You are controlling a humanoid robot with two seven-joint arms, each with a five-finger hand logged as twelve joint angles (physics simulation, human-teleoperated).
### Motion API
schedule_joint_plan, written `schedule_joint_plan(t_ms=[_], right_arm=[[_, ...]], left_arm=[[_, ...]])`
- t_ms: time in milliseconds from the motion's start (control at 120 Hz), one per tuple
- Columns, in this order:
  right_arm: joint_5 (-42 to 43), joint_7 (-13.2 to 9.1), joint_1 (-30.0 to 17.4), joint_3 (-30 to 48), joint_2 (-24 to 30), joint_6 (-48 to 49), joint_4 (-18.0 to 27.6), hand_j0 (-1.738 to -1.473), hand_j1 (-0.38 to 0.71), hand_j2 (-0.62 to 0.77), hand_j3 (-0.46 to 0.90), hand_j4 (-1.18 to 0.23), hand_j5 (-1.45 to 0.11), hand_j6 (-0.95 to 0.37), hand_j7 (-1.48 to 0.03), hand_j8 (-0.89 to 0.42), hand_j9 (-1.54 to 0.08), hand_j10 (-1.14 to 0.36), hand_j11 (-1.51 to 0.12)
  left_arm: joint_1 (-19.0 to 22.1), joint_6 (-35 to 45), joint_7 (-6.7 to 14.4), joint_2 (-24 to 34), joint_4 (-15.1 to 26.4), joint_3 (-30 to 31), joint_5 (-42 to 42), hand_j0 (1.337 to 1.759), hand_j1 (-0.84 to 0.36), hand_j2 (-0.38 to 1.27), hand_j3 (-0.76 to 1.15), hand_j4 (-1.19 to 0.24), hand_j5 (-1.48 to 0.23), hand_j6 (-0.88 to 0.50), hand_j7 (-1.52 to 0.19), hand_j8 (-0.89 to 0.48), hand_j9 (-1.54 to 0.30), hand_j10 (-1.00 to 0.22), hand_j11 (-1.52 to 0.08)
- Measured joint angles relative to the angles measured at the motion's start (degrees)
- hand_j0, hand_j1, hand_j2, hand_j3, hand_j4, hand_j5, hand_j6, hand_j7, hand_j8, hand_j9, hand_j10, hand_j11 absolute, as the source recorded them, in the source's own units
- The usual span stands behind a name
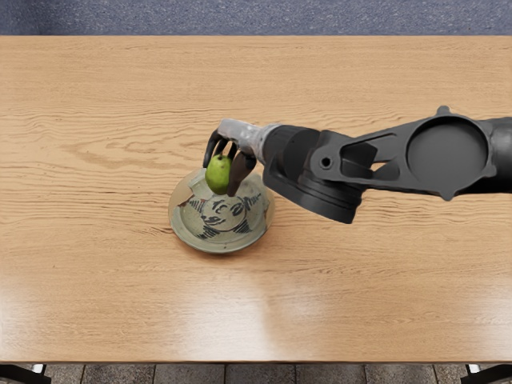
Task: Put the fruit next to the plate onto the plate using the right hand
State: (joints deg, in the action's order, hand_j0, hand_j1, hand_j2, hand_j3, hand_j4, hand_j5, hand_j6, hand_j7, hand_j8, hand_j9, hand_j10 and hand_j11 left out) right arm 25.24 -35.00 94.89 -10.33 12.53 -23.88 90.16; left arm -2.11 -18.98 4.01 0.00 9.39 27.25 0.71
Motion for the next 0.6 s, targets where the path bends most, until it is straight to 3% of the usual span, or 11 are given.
schedule_joint_plan(t_ms=[75,375,600], right_arm=[[-0.65,0.01,0.11,0.21,-1.04,-0.05,-0.07,-1.658,0.43,0.52,0.00,-0.63,-0.93,-0.33,-0.87,-0.37,-0.91,-0.64,-0.91],[-0.81,0.02,-0.77,0.90,-2.73,-0.12,0.15,-1.657,0.32,0.33,0.00,-0.65,-0.91,-0.39,-0.87,-0.43,-0.89,-0.66,-0.89],[-0.12,0.01,-2.53,0.56,-2.98,0.00,-1.69,-1.657,0.32,0.34,0.00,-0.65,-0.91,-0.40,-0.87,-0.43,-0.88,-0.66,-0.88]], left_arm=[[0.00,0.00,0.00,0.00,0.01,0.00,0.00,1.658,0.35,0.00,0.00,0.00,0.00,0.00,0.00,0.00,0.00,0.00,0.00],[0.00,0.00,0.00,0.00,0.01,0.00,-0.01,1.658,0.35,0.00,0.00,0.00,0.00,0.00,0.00,0.00,0.00,0.00,0.00],[-0.05,0.00,0.01,0.00,0.01,0.00,-0.01,1.658,0.35,0.00,0.00,0.00,0.00,0.00,0.00,0.00,0.00,0.00,0.00]])
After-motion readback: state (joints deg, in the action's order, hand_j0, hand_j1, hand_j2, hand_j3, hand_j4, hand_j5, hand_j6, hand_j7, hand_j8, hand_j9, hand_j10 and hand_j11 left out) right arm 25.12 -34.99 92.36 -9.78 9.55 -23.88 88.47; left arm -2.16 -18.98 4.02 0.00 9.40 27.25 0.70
